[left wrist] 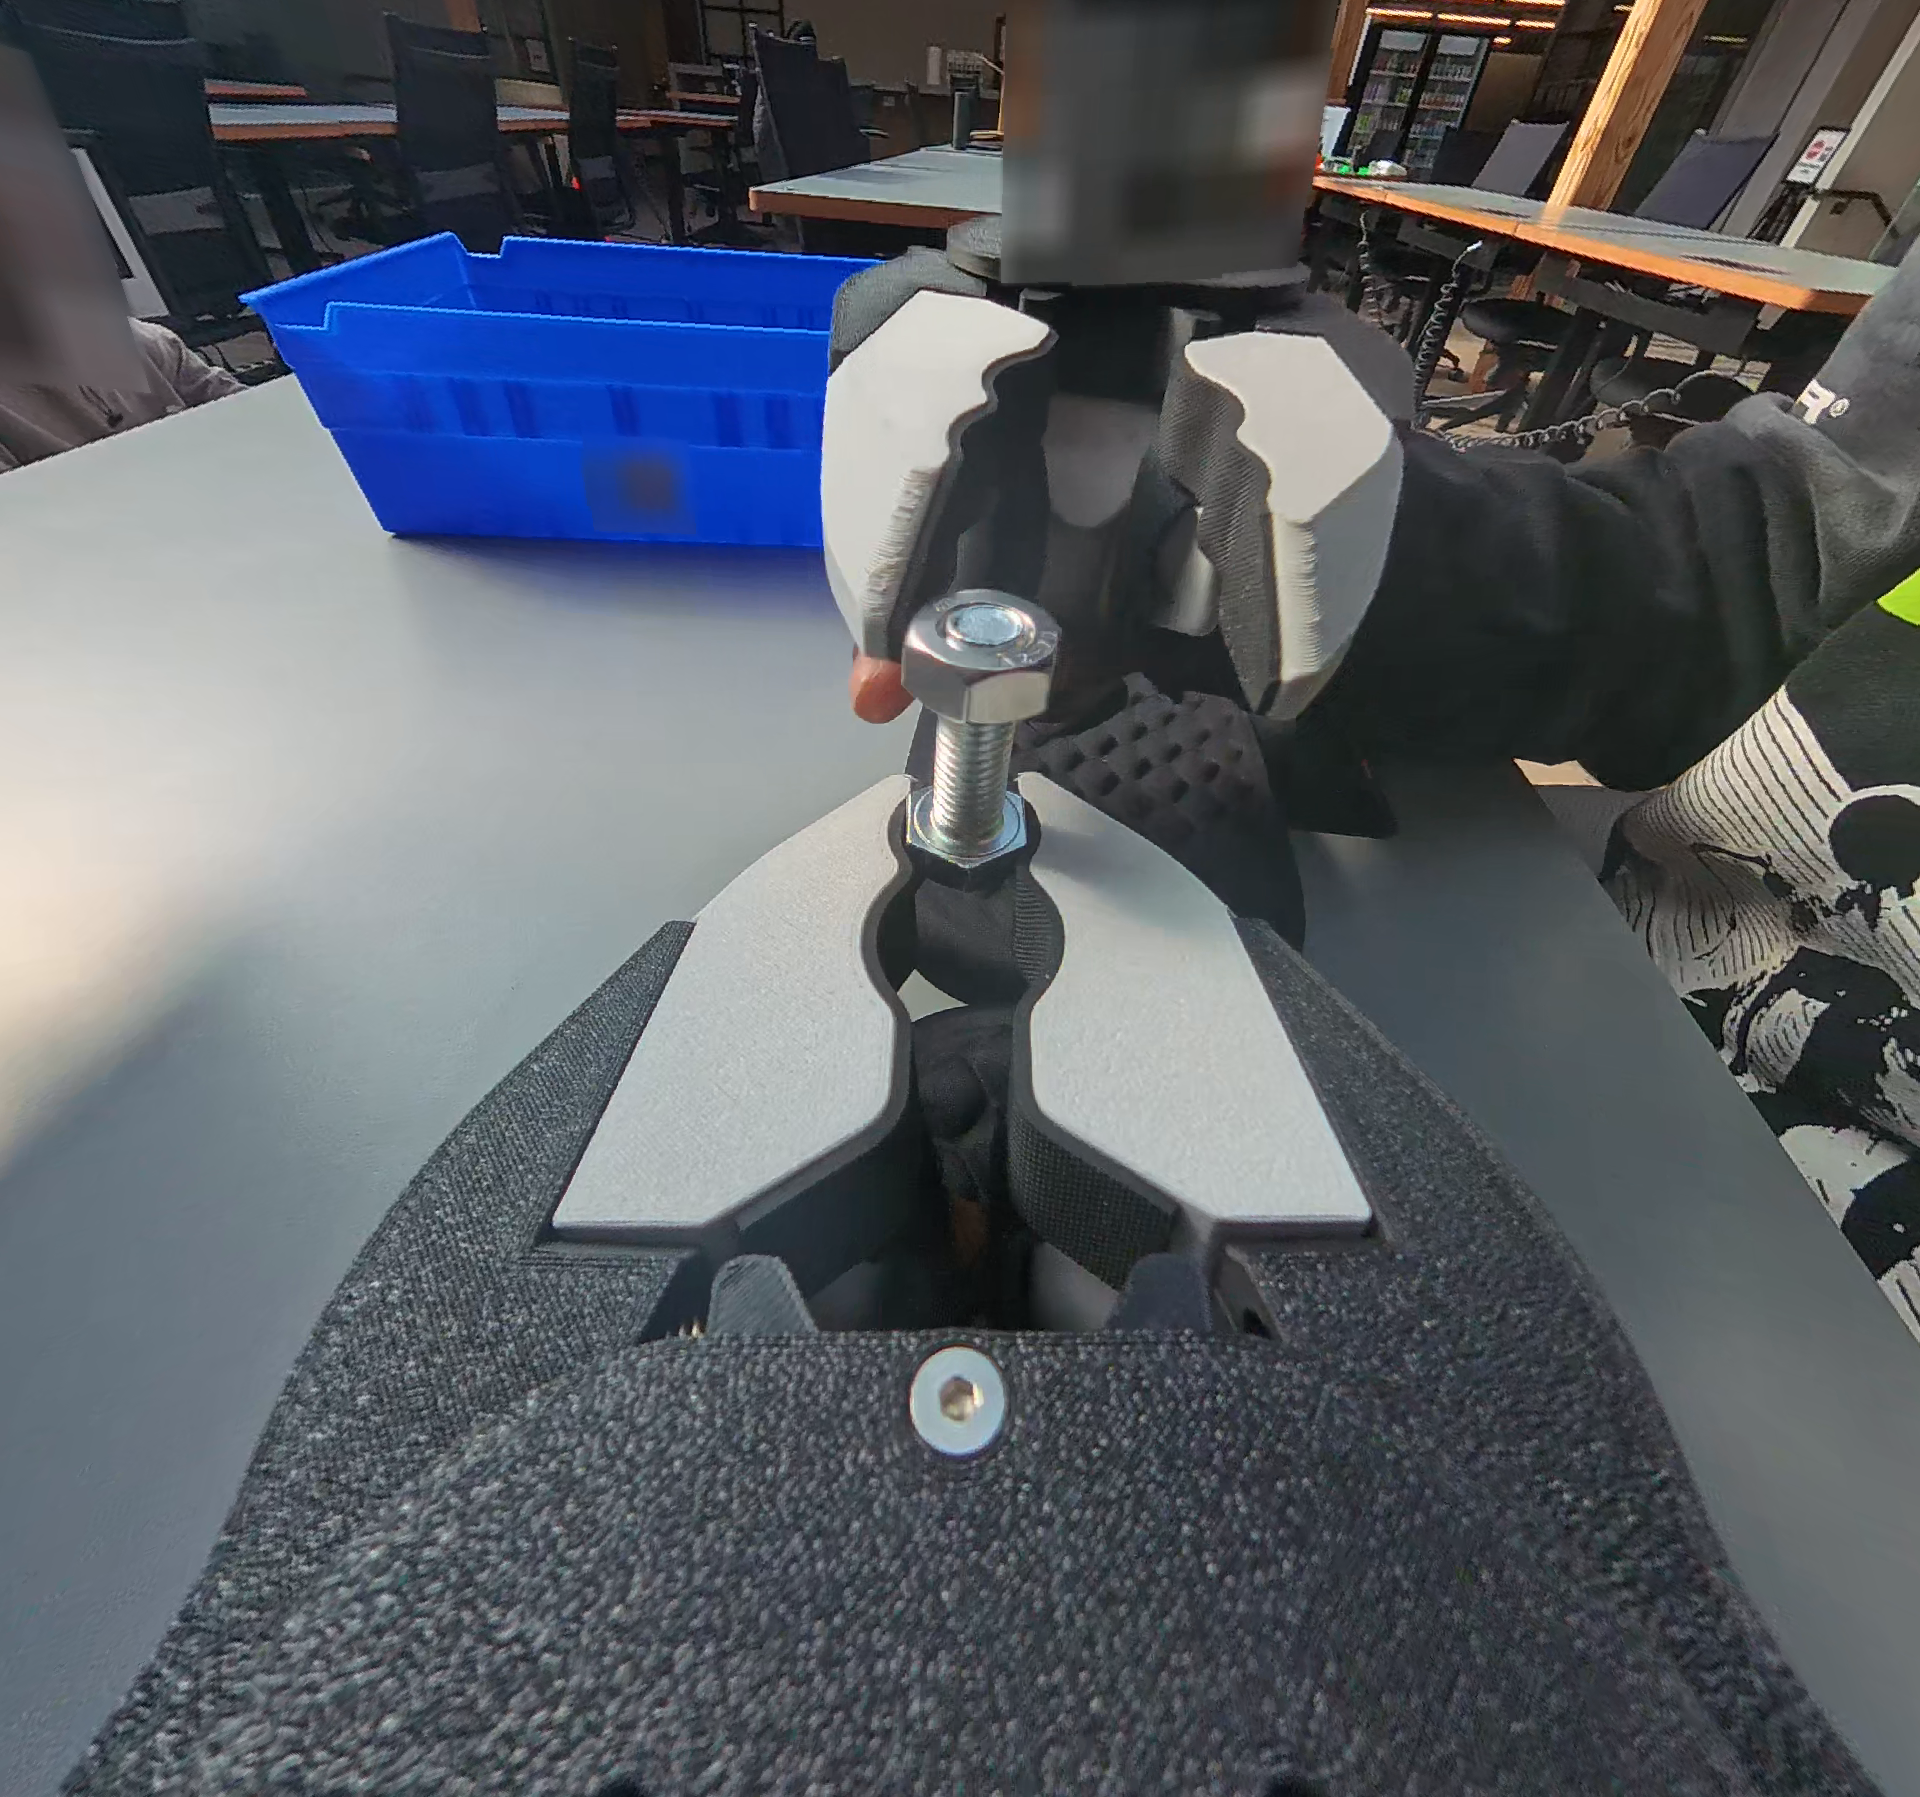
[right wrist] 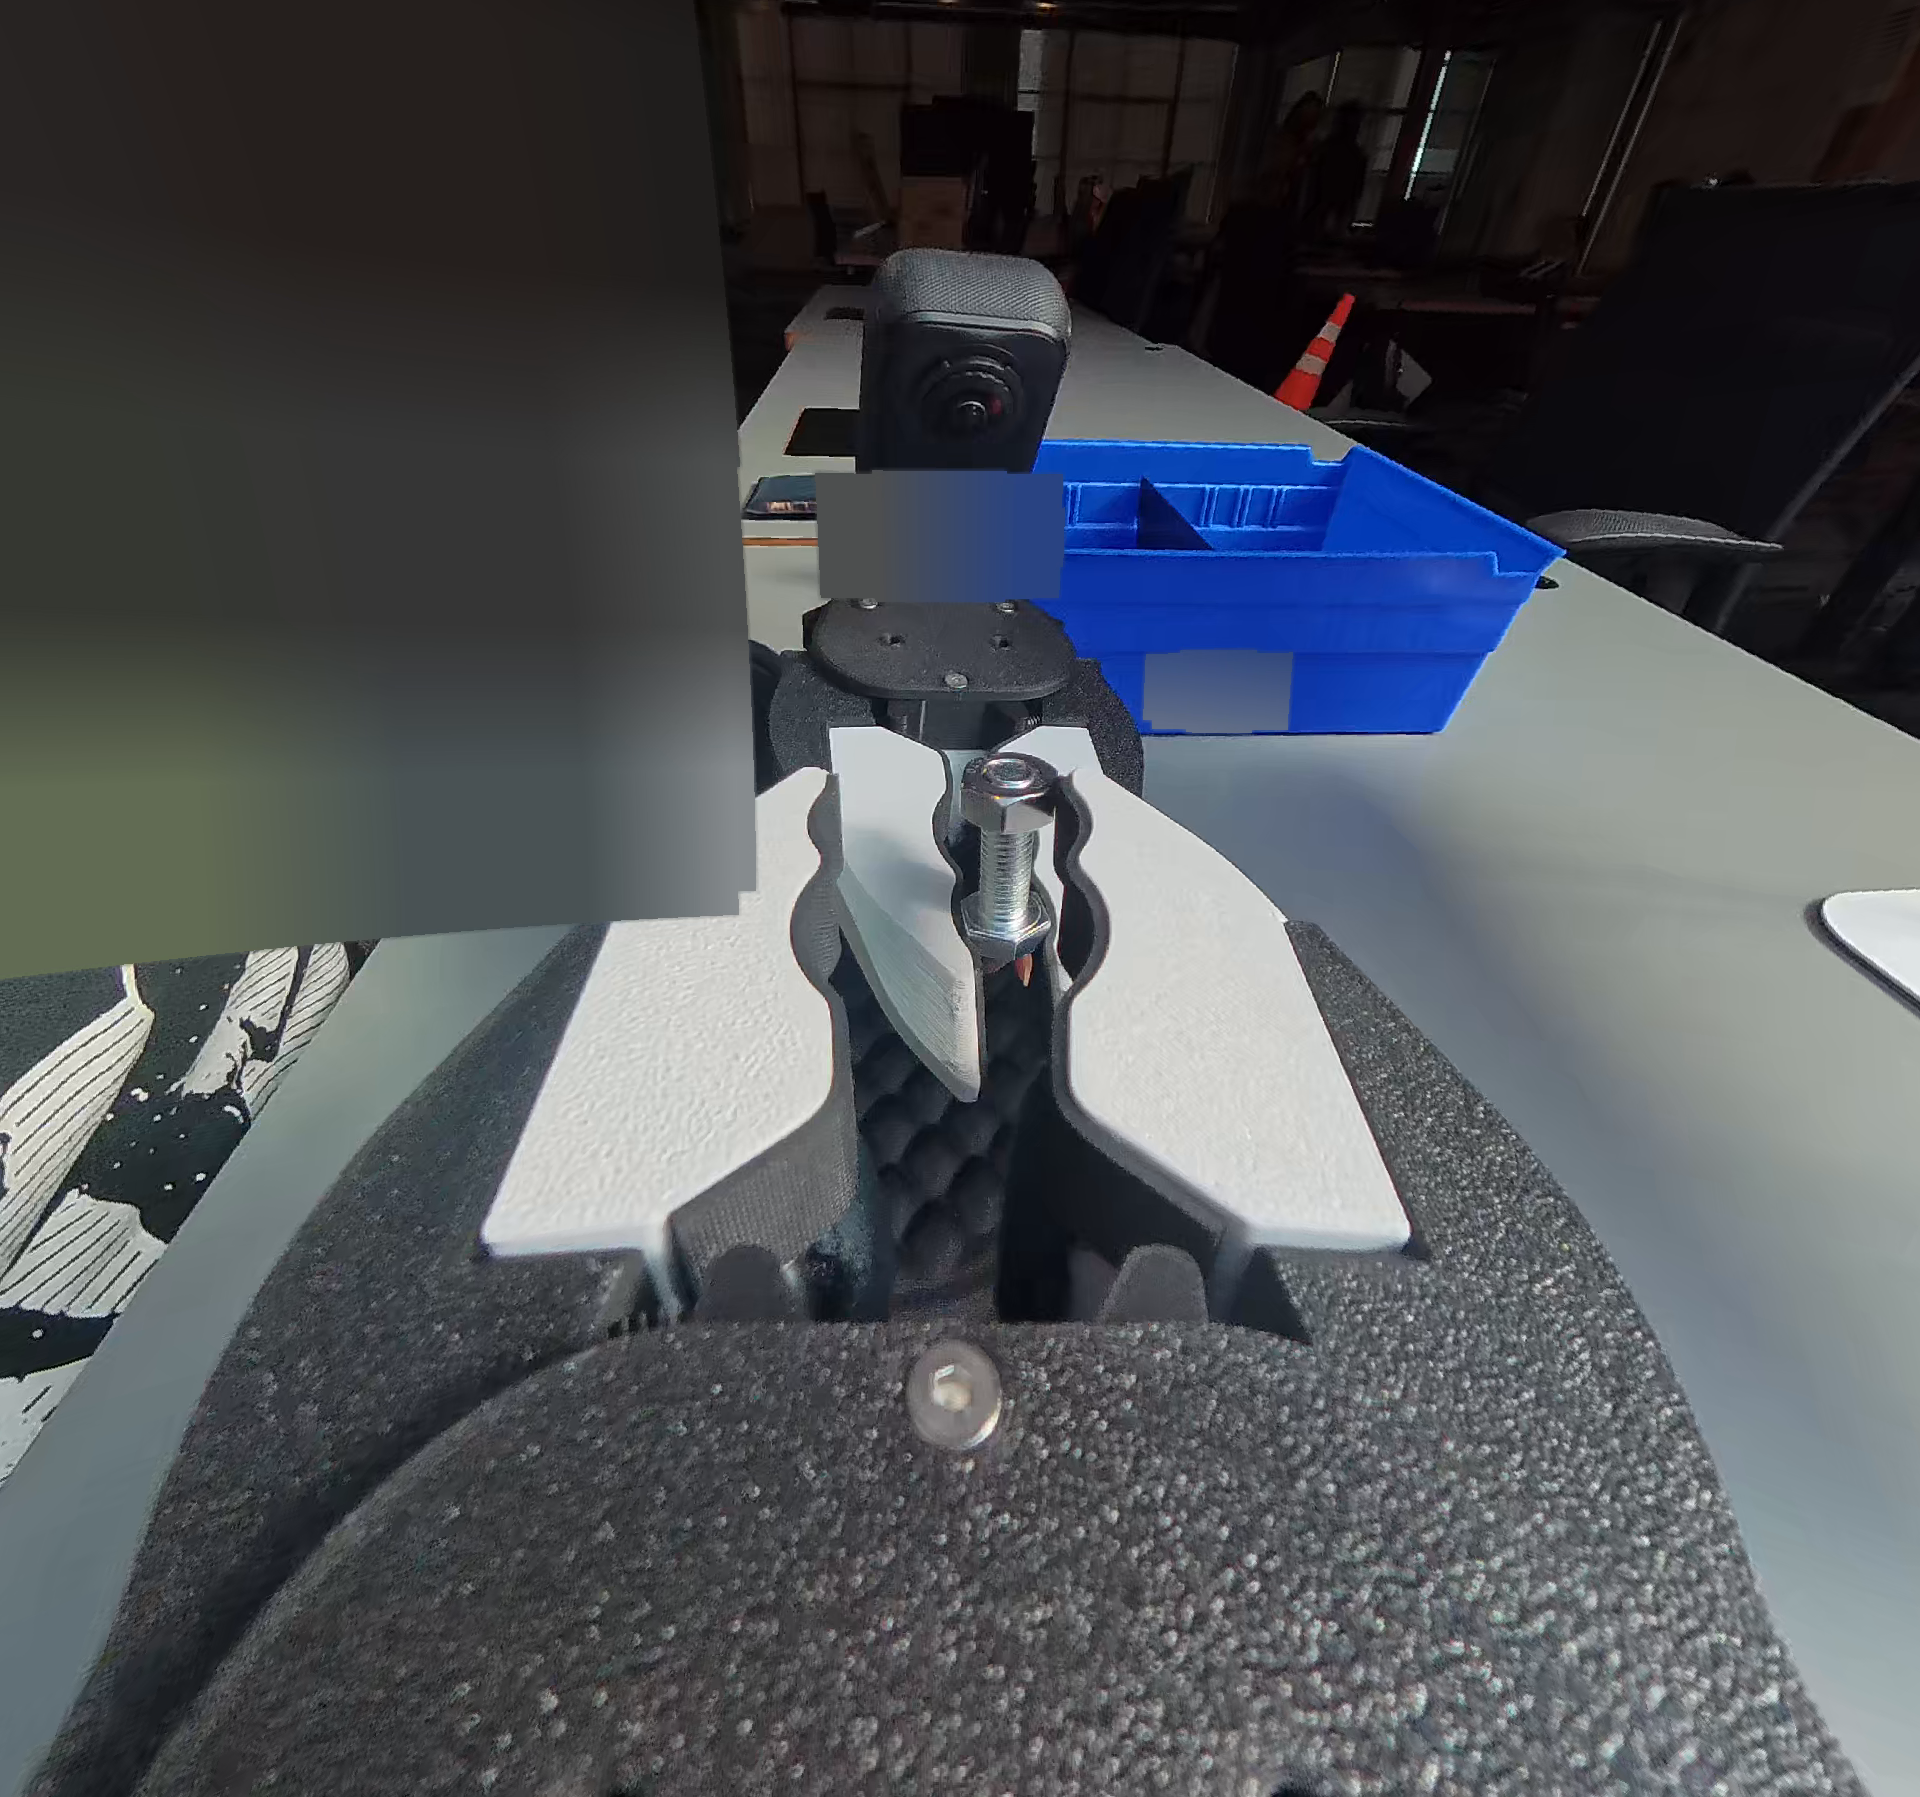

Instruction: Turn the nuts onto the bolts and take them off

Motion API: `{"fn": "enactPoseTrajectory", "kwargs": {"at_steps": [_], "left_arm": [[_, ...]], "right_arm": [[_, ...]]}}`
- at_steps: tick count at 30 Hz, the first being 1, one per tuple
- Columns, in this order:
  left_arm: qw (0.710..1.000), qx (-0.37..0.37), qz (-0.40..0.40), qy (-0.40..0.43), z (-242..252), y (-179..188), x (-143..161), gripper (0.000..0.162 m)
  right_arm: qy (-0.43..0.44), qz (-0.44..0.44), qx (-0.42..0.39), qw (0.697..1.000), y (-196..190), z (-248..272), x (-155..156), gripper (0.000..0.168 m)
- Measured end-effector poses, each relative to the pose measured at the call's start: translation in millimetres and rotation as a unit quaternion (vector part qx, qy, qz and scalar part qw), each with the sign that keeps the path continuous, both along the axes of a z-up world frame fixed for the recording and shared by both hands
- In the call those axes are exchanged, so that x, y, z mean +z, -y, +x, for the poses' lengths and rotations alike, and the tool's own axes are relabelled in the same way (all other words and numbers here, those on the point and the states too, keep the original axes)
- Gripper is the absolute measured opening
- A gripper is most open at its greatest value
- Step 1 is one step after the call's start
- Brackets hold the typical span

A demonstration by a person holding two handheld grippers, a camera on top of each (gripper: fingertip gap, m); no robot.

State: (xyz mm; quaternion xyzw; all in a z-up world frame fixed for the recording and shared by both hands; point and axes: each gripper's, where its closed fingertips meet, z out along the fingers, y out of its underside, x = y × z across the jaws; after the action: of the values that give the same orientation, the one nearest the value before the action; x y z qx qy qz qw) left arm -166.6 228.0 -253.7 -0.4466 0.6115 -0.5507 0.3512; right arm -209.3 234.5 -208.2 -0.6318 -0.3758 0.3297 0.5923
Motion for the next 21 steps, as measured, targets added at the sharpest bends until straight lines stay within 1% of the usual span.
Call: {"fn": "enactPoseTrajectory", "kwargs": {"at_steps": [3,4,5,6,10,12,13,14,17,19,21], "left_arm": [[1.000,-0.001,0.002,-0.001,0.2,0.4,-0.4,0.013],[1.000,0.000,0.002,-0.001,0.2,0.3,-0.4,0.013],[1.000,0.001,0.001,-0.001,0.3,-0.2,-0.1,0.013],[1.000,0.001,-0.001,0.000,0.2,-0.5,0.2,0.013],[1.000,0.001,0.000,0.000,0.4,-0.4,0.2,0.013],[1.000,0.001,0.000,0.000,0.3,-0.3,0.2,0.013],[1.000,0.001,0.000,0.000,0.3,-0.2,0.3,0.013],[1.000,0.001,0.000,0.000,0.4,-0.3,0.2,0.013],[1.000,0.001,0.001,-0.001,0.5,-0.2,0.1,0.013],[1.000,0.001,0.001,-0.001,0.7,-0.1,0.0,0.013],[1.000,0.001,0.002,-0.001,0.7,0.1,0.1,0.013]], "right_arm": [[0.000,0.002,-0.018,1.000,1.7,5.9,0.1,0.030],[0.000,0.004,-0.020,1.000,3.2,7.6,0.5,0.024],[0.000,0.007,-0.014,1.000,6.6,8.2,1.2,0.011],[-0.002,0.009,-0.010,1.000,9.5,8.6,2.4,0.005],[0.010,0.006,-0.027,1.000,8.2,14.8,-0.9,0.006],[0.014,-0.003,-0.052,0.999,-0.1,18.9,-6.3,0.021],[0.017,-0.009,-0.055,0.998,-2.4,18.1,-9.3,0.026],[0.021,-0.013,-0.052,0.998,-3.2,15.3,-11.8,0.027],[0.039,-0.007,-0.048,0.998,-5.9,5.6,-16.1,0.027],[0.042,-0.002,-0.049,0.998,-8.7,2.0,-15.7,0.023],[0.045,-0.004,-0.057,0.997,-12.4,3.3,-16.7,0.009]]}}
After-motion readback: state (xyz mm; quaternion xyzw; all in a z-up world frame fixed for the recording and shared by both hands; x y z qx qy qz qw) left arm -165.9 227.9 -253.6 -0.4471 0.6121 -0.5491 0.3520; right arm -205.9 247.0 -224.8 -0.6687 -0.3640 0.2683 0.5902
